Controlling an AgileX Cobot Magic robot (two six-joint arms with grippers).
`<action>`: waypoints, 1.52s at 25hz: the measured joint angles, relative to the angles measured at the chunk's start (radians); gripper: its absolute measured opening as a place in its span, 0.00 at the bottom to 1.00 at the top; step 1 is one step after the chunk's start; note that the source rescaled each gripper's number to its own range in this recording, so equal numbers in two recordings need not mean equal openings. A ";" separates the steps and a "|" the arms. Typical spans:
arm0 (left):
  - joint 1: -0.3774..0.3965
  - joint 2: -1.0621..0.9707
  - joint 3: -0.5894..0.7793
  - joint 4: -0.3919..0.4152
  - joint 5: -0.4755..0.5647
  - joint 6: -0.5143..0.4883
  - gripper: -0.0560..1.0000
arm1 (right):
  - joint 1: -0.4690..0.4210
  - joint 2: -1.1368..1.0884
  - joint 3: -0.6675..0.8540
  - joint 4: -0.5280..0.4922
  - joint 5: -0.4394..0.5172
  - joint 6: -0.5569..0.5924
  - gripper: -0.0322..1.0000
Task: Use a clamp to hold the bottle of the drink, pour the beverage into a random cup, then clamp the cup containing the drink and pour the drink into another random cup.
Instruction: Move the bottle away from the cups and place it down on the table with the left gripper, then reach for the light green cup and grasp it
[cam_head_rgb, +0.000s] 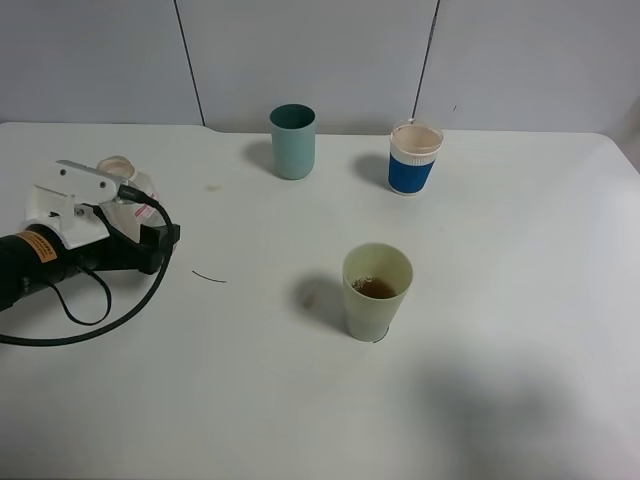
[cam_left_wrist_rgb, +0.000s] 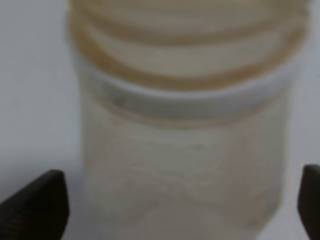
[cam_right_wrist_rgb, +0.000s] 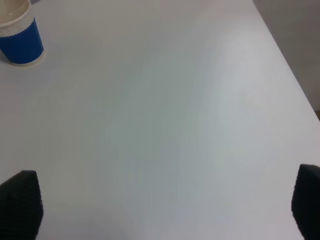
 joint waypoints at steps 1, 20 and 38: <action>0.000 0.001 0.000 0.000 0.000 0.000 0.92 | 0.000 0.000 0.000 0.000 0.000 0.000 1.00; 0.000 -0.321 0.106 -0.031 0.259 -0.110 0.95 | 0.000 0.000 0.000 0.000 0.000 0.000 1.00; 0.000 -1.080 -0.145 -0.102 1.235 -0.134 1.00 | 0.000 0.000 0.000 0.000 0.000 0.000 1.00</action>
